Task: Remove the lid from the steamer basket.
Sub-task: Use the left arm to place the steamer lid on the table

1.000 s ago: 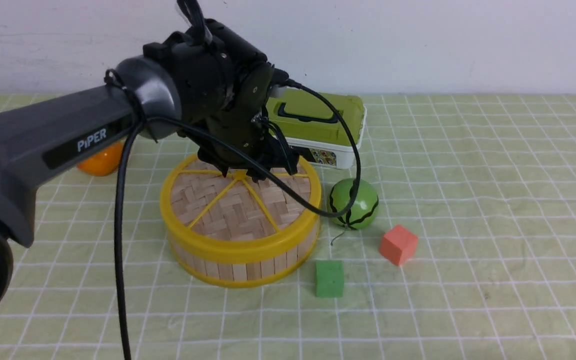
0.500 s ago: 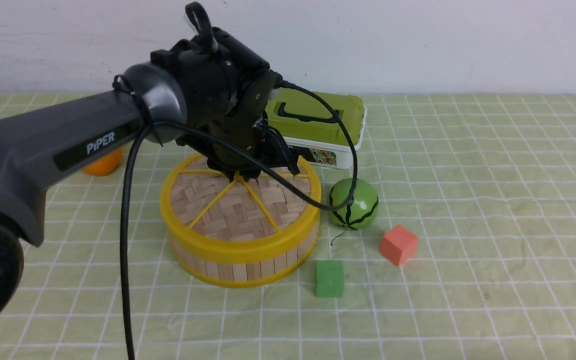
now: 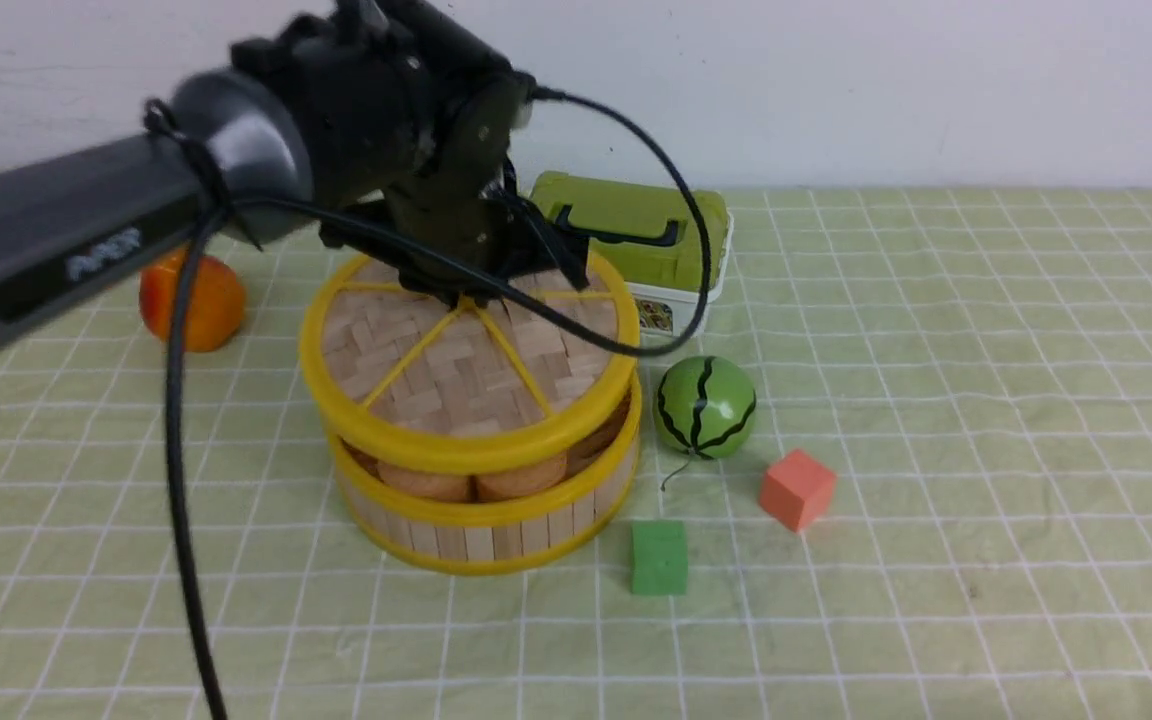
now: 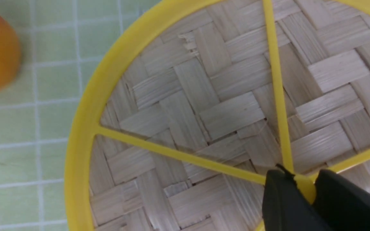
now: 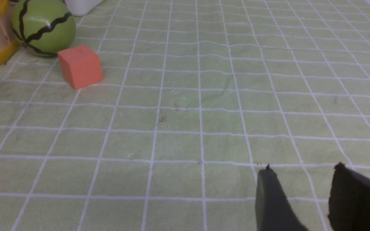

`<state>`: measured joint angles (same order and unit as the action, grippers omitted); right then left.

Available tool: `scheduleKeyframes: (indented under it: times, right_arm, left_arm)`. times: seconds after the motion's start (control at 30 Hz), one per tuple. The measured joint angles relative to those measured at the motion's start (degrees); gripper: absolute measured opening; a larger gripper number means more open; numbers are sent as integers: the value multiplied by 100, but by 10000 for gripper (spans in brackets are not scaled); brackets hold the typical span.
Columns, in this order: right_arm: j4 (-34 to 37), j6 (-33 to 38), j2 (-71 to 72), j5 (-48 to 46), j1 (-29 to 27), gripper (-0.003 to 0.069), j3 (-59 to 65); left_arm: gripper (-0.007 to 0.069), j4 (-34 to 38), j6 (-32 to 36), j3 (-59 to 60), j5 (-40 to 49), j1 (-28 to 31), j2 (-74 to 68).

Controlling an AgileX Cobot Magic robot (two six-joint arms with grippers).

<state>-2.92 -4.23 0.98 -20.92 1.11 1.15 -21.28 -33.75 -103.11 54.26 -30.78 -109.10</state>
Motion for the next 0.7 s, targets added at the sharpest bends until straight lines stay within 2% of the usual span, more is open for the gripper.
scheduleKeyframes:
  times: [0.07,0.23,0.4,0.53,0.57,0.6,0.7]
  right_arm:
    - [0,0,0,0,0,241,0]
    - [0,0,0,0,0,241,0]
    - [0,0,0,0,0,241,0]
    - [0,0,0,0,0,241,0]
    - [0,0,0,0,0,241,0]
    - [0,0,0,0,0,241,0]
    - [0,0,0,0,0,241,0]
  left_arm:
    - [105,-97,42,0,49,0,296]
    - [105,-853,73,102,248,134,1312]
    - [105,-932,-230,1062,61,1008,1849]
    - [105,-871,-762,2705,-867,1861,1921]
    - [105,-871,-790,2705,-867,1891,1912]
    - [105,-849,-999,3241,-1389,2113,1852]
    - [105,-961,-1352,3798,-2243,2408,1623]
